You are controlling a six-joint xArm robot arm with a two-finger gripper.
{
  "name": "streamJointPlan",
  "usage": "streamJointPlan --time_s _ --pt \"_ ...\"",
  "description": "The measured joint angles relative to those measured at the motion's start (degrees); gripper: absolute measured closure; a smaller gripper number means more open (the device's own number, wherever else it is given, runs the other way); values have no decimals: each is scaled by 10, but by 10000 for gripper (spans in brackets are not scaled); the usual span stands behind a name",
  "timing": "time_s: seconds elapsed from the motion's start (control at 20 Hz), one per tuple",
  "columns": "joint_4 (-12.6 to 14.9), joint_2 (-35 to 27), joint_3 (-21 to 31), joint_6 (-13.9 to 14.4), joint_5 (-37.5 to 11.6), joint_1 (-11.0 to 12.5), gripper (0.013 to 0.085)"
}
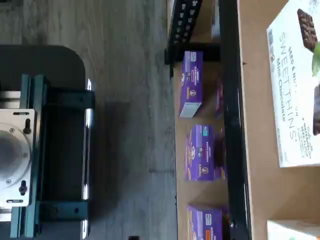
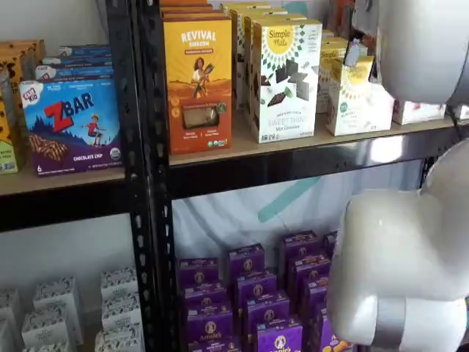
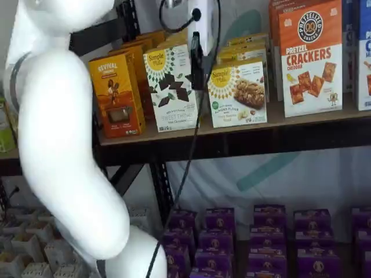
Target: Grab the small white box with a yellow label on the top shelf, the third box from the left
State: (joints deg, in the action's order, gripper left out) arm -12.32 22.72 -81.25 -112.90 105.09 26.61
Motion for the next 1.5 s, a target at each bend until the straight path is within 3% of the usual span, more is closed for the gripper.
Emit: streamJointPlan --time_s 0.15,0.3,0.45,0.55,0.8,1.1,1.35,1.5 --pt "23 -11 -27 4 39 -9 130" --pt "8 -1 -25 0 37 3 130" --pt "-39 28 9 -11 -18 28 130" --pt "-57 42 29 -18 -55 36 130" --pt "-55 38 52 -35 -125 39 130" --pt "-63 -1 42 -47 -171 43 130" --pt "-28 -42 19 -42 -194 23 130" --pt "-1 -65 -1 -34 -181 12 130"
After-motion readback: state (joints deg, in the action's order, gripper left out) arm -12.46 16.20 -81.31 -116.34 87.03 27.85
